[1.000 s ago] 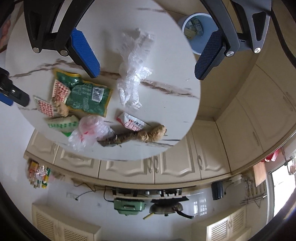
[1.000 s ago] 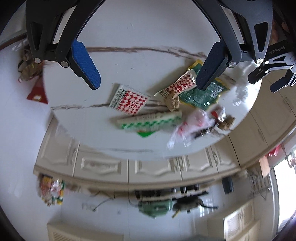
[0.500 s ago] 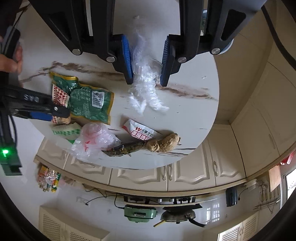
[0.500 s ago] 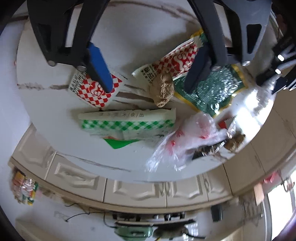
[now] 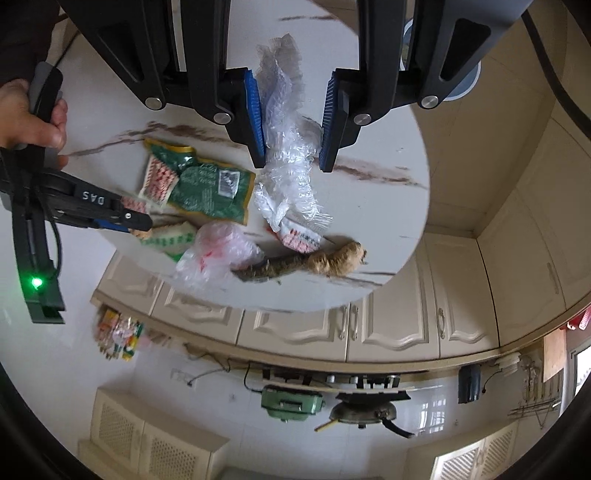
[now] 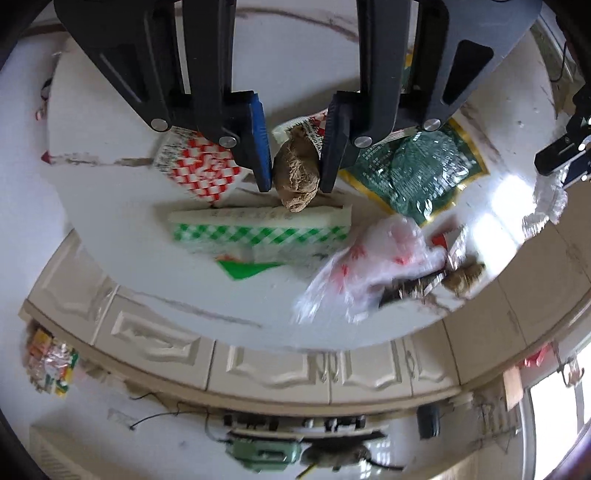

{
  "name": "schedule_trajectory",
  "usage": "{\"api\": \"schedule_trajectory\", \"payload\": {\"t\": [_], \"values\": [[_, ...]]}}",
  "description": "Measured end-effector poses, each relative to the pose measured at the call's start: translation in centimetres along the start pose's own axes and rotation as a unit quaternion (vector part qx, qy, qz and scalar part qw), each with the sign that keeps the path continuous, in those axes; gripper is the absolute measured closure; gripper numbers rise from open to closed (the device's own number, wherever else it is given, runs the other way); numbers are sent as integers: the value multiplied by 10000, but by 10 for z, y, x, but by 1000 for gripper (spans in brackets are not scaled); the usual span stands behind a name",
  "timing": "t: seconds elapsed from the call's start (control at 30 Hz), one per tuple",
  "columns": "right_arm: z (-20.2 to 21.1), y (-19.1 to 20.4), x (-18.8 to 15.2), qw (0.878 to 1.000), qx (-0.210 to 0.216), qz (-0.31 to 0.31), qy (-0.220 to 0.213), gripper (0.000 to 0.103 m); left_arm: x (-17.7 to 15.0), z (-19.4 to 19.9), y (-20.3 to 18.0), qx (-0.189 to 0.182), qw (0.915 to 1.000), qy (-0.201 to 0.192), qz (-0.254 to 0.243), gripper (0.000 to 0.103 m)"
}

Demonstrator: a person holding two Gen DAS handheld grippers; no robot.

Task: Collect trash
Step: 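Carry the brown lump and plastic wrap with both tools over the bucket, then open both tools to drop the lump and wrap into the bucket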

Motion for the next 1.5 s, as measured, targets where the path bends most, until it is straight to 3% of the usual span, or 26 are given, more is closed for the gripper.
{"api": "schedule_trajectory", "payload": {"t": [0.1,0.2,0.4,0.6,0.77,0.97,1.0,1.07,1.1,1.2,1.4,1.5], "values": [[29,8,8,9996,-5,34,-290,79,2,24,13,31,9997,-191,112,79],[57,40,20,9976,249,234,-599,79,2,50,36,239,9988,-351,248,79],[87,170,30,9821,1276,1011,-947,79,-21,88,134,1046,9911,-329,752,78],[56,312,8,9570,2211,1781,-591,79,-68,94,225,1595,9777,143,1355,78],[-11,384,-27,9471,2310,2227,72,79,-107,64,272,1701,9678,724,1706,78],[-90,418,-59,9423,2347,2267,753,78,-135,13,309,1602,9607,1232,1904,73],[-102,421,-61,9417,2346,2252,866,78,-139,4,314,1567,9592,1323,1945,69],[-127,428,-66,9405,2375,2171,1093,78,-143,-9,326,1633,9537,1506,2027,45],[-136,431,-69,9389,2413,2143,1195,78,-145,-14,335,1753,9498,1568,2064,42],[-157,436,-72,9380,2423,2068,1371,78,-149,-23,350,1693,9452,1658,2245,40],[-176,448,-83,9301,2618,2024,1597,77,-146,-16,376,2035,9274,1716,2629,35],[-171,451,-82,9288,2675,2050,1539,69,-140,-3,378,2147,9232,1617,2748,35]]}}
Point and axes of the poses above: each gripper's, at about its wrist camera, not at the fingertips, and z roughly against the way its jaws point, y to its left, x to its top, the point moved 10 cm from there along -z, roughly the way its jaws point, and after that the axes turned 4 degrees about y, right-handed, at the moved point
